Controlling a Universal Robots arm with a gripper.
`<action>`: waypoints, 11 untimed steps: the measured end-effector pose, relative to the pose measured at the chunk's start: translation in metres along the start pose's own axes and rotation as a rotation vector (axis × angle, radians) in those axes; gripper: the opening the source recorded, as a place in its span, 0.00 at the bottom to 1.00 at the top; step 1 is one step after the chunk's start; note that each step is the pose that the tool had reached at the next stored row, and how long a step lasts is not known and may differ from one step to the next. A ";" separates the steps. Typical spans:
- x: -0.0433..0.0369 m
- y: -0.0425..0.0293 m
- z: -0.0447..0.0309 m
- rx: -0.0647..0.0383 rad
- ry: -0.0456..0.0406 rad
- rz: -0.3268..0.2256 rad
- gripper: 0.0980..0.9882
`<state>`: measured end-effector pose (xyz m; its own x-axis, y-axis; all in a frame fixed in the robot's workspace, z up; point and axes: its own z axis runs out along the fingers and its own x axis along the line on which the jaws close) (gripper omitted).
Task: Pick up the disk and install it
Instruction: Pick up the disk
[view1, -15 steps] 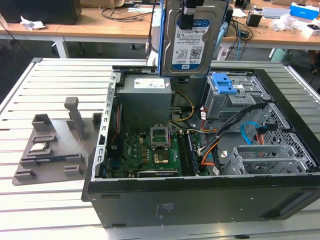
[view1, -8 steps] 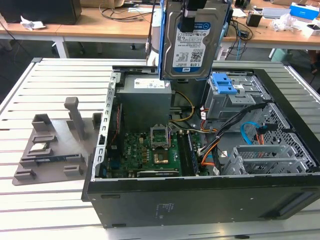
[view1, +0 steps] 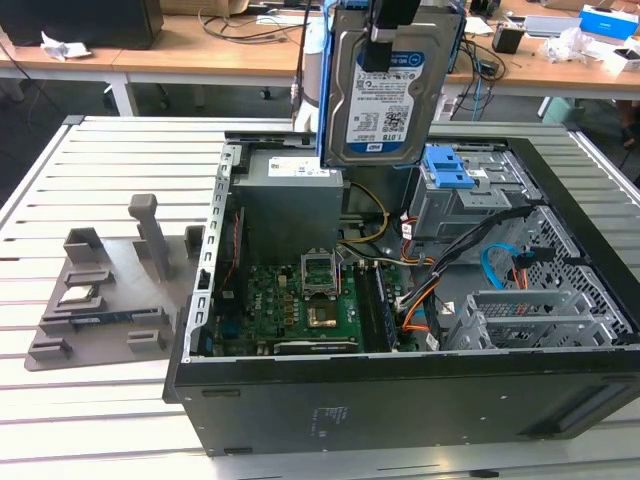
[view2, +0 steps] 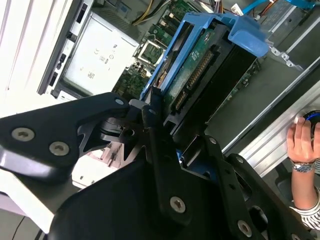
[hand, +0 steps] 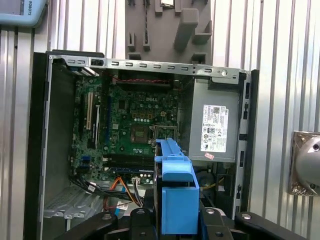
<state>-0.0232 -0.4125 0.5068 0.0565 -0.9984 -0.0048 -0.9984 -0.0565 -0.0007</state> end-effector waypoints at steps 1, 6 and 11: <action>0.0012 0.0001 0.0001 0.000 0.0000 0.000 0.30; 0.0076 0.0004 0.0006 0.000 0.0001 0.000 0.30; 0.0182 0.0010 0.0016 0.000 0.0001 0.000 0.30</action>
<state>-0.0232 -0.4308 0.5051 0.0565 -0.9984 -0.0047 -0.9984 -0.0565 -0.0007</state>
